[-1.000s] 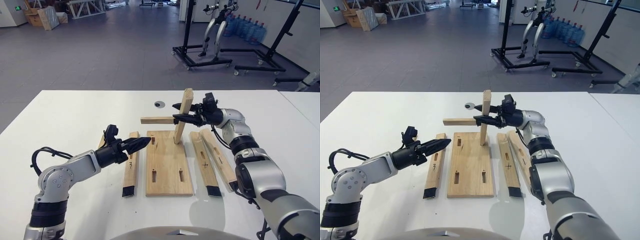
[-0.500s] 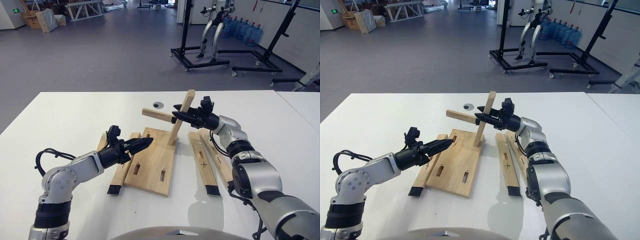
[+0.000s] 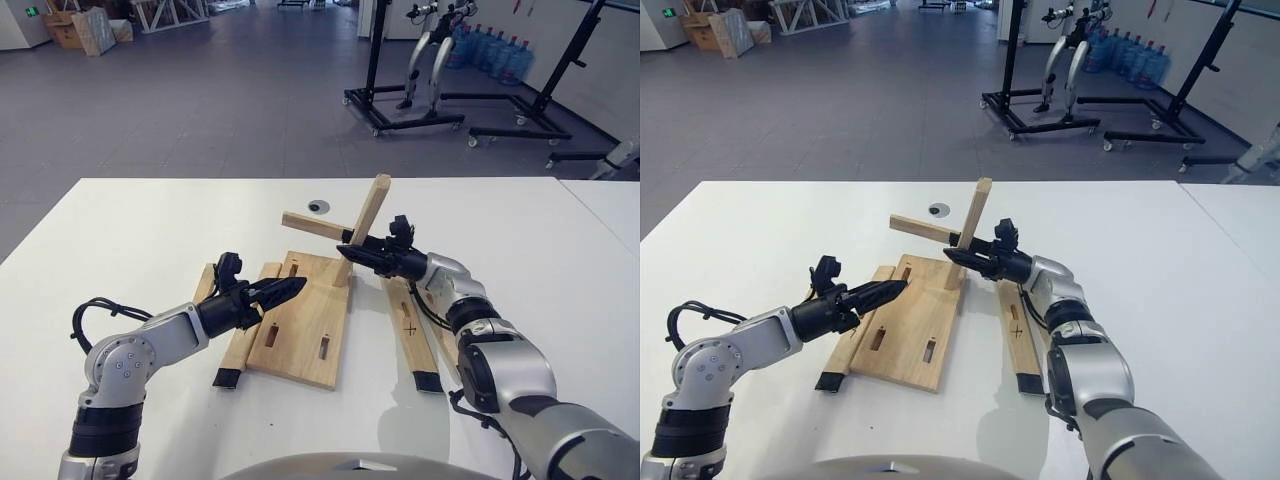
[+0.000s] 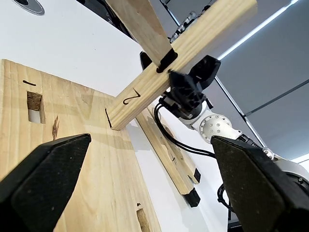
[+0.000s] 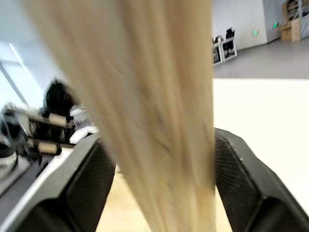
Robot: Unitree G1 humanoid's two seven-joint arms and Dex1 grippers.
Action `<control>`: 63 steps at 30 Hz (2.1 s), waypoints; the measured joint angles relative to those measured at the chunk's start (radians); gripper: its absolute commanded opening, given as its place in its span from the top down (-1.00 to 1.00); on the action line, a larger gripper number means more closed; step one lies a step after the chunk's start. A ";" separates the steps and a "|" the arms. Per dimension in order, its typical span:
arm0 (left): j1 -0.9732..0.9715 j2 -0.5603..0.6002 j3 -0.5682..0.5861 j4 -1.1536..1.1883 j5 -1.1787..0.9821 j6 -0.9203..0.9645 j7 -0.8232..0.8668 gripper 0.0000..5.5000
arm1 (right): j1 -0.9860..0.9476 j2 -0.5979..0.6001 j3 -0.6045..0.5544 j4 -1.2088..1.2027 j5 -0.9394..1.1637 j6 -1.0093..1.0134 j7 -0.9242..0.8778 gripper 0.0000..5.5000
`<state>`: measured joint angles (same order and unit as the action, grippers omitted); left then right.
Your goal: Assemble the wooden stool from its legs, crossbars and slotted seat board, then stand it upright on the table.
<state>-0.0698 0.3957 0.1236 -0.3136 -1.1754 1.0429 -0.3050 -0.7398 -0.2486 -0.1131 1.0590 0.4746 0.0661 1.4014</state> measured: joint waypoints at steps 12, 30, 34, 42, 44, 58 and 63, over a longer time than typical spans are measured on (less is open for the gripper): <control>0.013 -0.010 0.009 -0.003 0.009 0.000 -0.008 -0.66 | -0.006 -0.211 -0.044 -0.447 0.111 0.436 0.080 -0.61; -0.015 -0.013 -0.008 -0.058 0.041 0.000 0.031 -0.66 | -0.116 -0.150 -0.132 -0.626 0.082 0.434 -0.577 -0.61; -0.016 -0.016 -0.011 -0.058 0.050 0.000 0.031 -0.66 | -0.115 -0.113 -0.049 -0.651 0.031 0.412 -0.599 -0.61; -0.013 -0.029 -0.024 -0.060 0.053 -0.002 0.031 -0.66 | -0.205 -0.144 -0.133 -0.576 0.076 0.437 -0.631 -0.61; -0.012 -0.029 -0.026 -0.061 0.057 -0.003 0.031 -0.66 | -0.205 -0.147 -0.123 -0.563 0.072 0.436 -0.628 -0.61; -0.005 -0.035 -0.034 -0.064 0.084 -0.004 0.030 -0.66 | -0.084 -0.111 -0.093 -0.522 0.081 0.436 -0.592 -0.61; -0.002 -0.045 -0.035 -0.064 0.087 -0.004 0.030 -0.66 | -0.202 -0.110 -0.205 -0.525 0.184 0.499 -0.646 -0.61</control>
<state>-0.0720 0.3506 0.0889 -0.3778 -1.0884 1.0386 -0.2750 -0.9419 -0.3584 -0.3183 0.5340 0.6590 0.5652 0.7550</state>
